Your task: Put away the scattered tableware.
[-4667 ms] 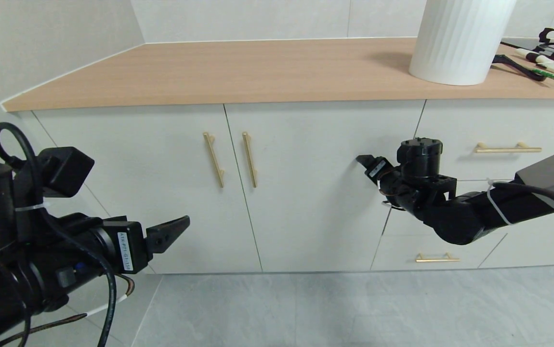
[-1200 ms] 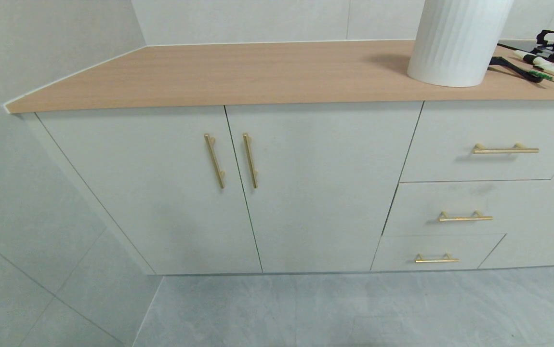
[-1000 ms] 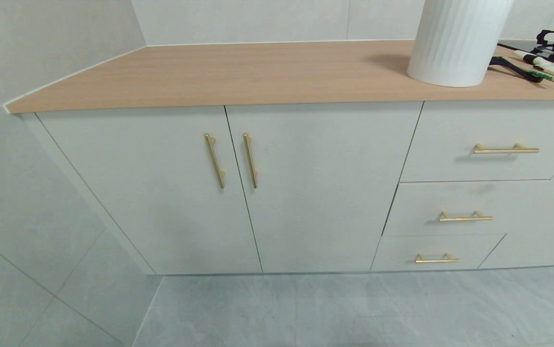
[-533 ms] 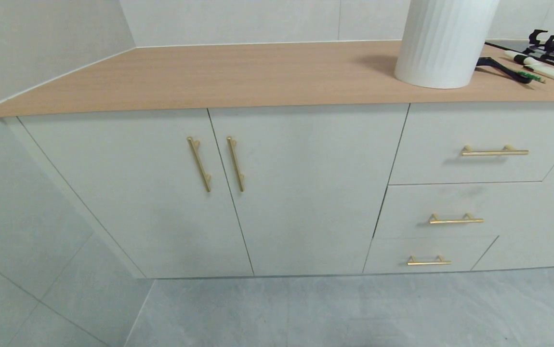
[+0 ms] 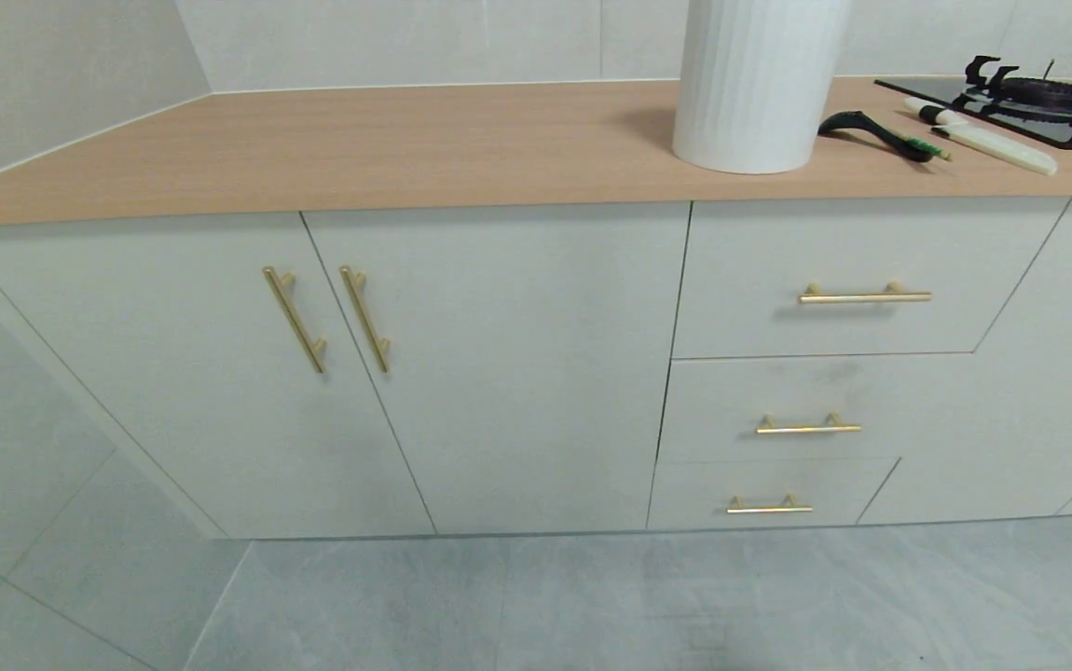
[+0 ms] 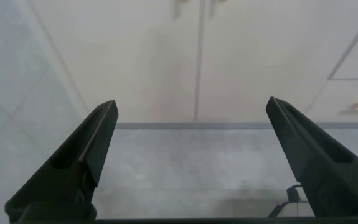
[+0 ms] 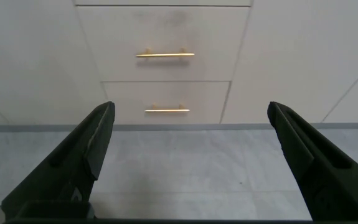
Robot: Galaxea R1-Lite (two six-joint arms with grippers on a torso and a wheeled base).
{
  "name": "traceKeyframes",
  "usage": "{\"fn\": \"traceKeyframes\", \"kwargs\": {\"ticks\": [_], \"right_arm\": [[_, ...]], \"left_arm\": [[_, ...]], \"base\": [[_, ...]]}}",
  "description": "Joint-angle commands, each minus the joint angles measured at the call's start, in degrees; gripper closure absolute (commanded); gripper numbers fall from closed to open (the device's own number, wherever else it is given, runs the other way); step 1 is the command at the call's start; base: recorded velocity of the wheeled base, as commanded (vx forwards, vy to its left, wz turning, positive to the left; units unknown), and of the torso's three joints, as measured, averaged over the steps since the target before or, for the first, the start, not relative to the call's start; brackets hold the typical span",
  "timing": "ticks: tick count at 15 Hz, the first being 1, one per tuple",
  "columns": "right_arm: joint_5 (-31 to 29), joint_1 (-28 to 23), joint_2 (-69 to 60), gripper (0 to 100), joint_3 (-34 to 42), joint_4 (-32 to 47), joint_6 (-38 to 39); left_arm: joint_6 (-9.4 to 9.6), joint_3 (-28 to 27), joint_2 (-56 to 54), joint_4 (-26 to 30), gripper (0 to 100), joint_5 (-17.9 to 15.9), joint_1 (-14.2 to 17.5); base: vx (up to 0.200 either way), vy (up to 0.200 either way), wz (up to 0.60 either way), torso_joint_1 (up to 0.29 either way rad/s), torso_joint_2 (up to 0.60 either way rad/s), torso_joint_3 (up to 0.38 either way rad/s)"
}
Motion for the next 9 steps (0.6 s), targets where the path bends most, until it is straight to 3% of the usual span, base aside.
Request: {"fn": "traceKeyframes", "kwargs": {"ticks": [1,3,9], "right_arm": [[-0.01,-0.01,0.11,0,0.0,-0.02,-0.01],[-0.1,-0.01,0.11,0,0.0,-0.02,-0.01],[-0.1,-0.01,0.11,0,0.0,-0.02,-0.1]], "left_arm": [[0.0,0.0,0.07,-0.01,0,0.03,0.01],[0.0,0.0,0.07,-0.01,0,0.03,0.01],[-0.09,0.0,0.07,-0.01,0,0.03,0.01]], "base": [[0.0,-0.2,0.0,0.002,0.0,0.002],[0.0,-0.2,0.0,0.002,0.0,0.005],[0.0,0.0,0.0,0.0,0.0,0.0]]}}
